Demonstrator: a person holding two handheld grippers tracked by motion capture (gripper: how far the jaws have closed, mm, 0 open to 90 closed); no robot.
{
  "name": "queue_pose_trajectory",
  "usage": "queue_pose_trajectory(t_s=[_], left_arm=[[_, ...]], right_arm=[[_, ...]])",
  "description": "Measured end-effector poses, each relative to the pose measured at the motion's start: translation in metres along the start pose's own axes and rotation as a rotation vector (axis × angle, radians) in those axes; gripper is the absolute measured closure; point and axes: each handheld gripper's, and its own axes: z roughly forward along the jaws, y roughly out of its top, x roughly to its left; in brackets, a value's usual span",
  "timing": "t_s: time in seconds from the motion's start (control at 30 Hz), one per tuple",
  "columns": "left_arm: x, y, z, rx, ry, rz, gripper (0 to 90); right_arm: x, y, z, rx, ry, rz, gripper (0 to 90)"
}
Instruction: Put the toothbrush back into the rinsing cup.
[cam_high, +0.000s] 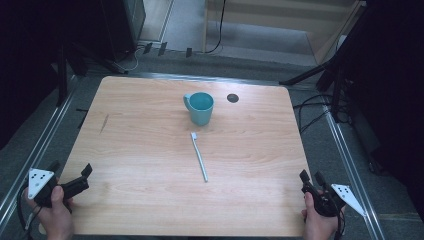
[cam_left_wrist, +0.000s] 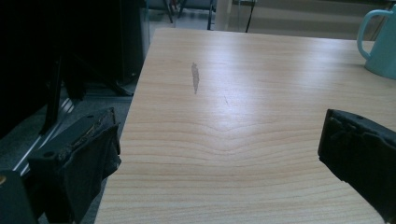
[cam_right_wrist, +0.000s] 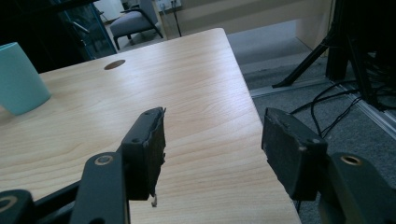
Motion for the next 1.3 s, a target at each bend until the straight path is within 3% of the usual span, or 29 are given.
queue_pose_trajectory(t_s=[0.1, 0.23, 0.43, 0.6, 0.87, 1.0, 1.07, 1.3], left_arm=[[0.000, 0.000, 0.000, 0.001, -0.003, -0.007, 0.0], [0.000, 0.000, 0.000, 0.000, -0.004, -0.002, 0.0], [-0.001, -0.001, -0.001, -0.006, -0.009, 0.003, 0.0], [-0.001, 0.000, -0.001, -0.001, -0.004, 0.006, 0.0], [0.000, 0.000, -0.001, -0.004, -0.011, 0.000, 0.0], [0.000, 0.000, -0.001, -0.002, -0.013, 0.000, 0.0], [0.000, 0.000, -0.001, 0.000, -0.014, -0.001, 0.0], [0.001, 0.000, -0.001, -0.002, -0.020, -0.004, 0.0]], right_arm=[[0.000, 0.000, 0.000, -0.015, -0.008, -0.004, 41.1], [0.003, 0.004, -0.001, -0.040, -0.011, 0.034, 49.0], [0.008, 0.017, -0.001, -0.007, -0.027, 0.034, 51.0], [0.018, 0.031, 0.009, 0.061, -0.023, -0.018, 51.1], [0.034, 0.047, 0.023, 0.119, -0.002, -0.098, 50.0], [0.050, 0.056, 0.035, 0.182, 0.014, -0.138, 49.2], [0.054, 0.058, 0.037, 0.198, 0.023, -0.136, 49.1], [0.081, 0.073, 0.055, 0.272, 0.058, -0.214, 49.1]])
